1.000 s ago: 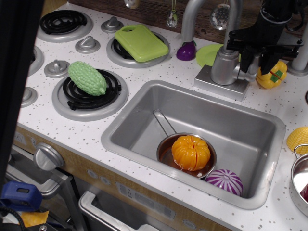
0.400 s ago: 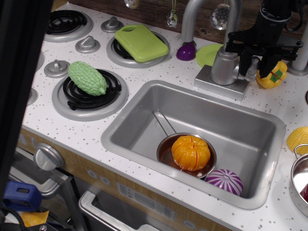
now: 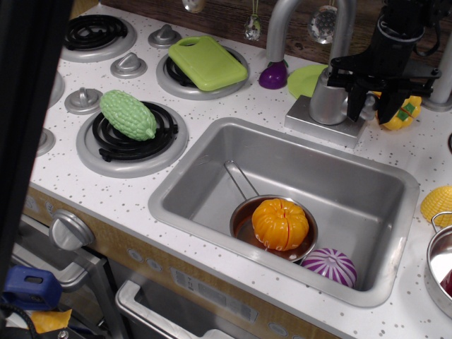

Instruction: Turn lever vertical to front

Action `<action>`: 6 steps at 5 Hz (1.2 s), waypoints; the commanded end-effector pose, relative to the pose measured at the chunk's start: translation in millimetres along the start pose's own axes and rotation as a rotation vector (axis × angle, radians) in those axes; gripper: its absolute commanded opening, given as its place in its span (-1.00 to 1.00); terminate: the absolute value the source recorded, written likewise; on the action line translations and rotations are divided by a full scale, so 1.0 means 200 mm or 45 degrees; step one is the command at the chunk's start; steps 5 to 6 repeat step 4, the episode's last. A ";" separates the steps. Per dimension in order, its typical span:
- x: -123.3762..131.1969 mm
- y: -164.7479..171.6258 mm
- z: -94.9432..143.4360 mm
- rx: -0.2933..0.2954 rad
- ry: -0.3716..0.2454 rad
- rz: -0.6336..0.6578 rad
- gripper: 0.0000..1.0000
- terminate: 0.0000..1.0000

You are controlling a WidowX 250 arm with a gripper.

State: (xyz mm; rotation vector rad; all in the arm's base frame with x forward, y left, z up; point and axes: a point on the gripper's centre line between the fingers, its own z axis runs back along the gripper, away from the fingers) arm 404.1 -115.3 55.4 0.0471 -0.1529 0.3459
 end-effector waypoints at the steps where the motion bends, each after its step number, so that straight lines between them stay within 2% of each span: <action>1: -0.14 -0.09 0.06 -0.049 -0.038 -0.057 -1.00 -1.00; 3: -0.17 -0.09 -0.03 -0.086 -0.037 -0.068 -1.00 -1.00; 4: -0.17 -0.10 -0.09 -0.115 -0.045 -0.058 -1.00 1.00; 6: -0.17 -0.10 -0.09 -0.115 -0.045 -0.058 -1.00 1.00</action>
